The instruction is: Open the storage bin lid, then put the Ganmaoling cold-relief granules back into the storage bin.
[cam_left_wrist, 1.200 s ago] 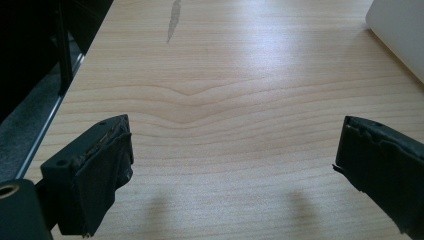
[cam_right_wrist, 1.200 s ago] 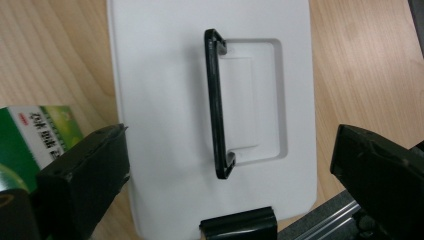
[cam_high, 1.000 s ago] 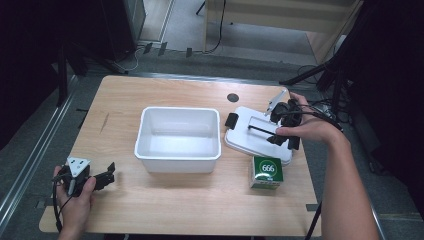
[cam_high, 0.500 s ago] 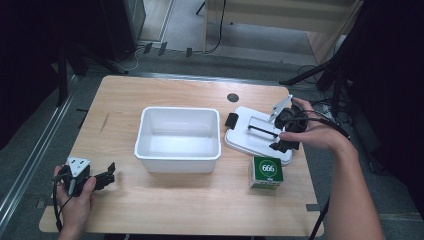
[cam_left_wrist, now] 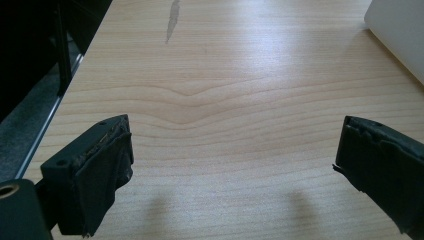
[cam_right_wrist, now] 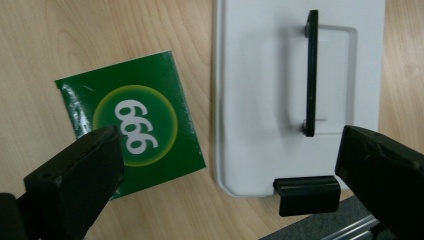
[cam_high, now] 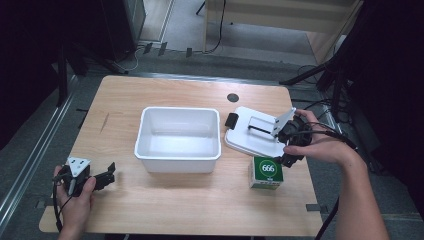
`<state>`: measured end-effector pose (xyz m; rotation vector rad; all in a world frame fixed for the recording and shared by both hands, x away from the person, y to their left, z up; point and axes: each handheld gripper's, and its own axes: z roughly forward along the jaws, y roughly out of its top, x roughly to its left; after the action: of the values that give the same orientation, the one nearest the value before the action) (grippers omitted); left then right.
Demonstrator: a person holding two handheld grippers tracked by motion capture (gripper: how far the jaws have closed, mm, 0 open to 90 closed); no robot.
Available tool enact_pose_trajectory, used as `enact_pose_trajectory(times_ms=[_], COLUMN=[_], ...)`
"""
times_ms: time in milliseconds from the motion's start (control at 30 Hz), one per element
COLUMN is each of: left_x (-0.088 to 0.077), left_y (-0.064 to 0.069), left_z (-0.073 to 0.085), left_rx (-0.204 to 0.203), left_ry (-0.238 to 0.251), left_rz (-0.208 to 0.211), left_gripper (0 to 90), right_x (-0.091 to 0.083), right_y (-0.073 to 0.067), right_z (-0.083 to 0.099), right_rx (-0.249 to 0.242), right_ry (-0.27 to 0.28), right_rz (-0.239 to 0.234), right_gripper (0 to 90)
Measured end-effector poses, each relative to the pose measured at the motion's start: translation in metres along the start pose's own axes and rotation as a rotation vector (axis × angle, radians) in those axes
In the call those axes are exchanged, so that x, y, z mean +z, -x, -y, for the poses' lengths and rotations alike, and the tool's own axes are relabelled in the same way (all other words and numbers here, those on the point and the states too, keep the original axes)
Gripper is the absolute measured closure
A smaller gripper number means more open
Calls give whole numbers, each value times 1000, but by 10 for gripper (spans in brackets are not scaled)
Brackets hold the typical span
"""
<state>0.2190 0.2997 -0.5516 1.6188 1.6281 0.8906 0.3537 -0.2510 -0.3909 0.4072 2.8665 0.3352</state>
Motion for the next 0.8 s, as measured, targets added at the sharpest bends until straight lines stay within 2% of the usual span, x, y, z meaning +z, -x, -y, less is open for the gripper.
enact_pose_trajectory(times_ms=[233,467,533,667,800], left_x=[0,0,0,0,0], left_y=[1,1,1,2,1], left_z=[0,0,0,0,0], left_rx=[5,4,4,6,6], left_ry=[-2,0,0,2,2], left_rz=[-2,-3,-2,-3,-2], left_gripper=[28,28,28,28,28], right_x=[0,0,1,6,9], right_y=[-13,-24,-27,-35,-40], right_z=[0,-2,-2,-1,-1], right_rx=[-32,-57,-61,-100,-109], right_ry=[4,35,29,18,9], right_rz=[-8,-13,-18,-29,-44], right_gripper=[0,36,37,37,25])
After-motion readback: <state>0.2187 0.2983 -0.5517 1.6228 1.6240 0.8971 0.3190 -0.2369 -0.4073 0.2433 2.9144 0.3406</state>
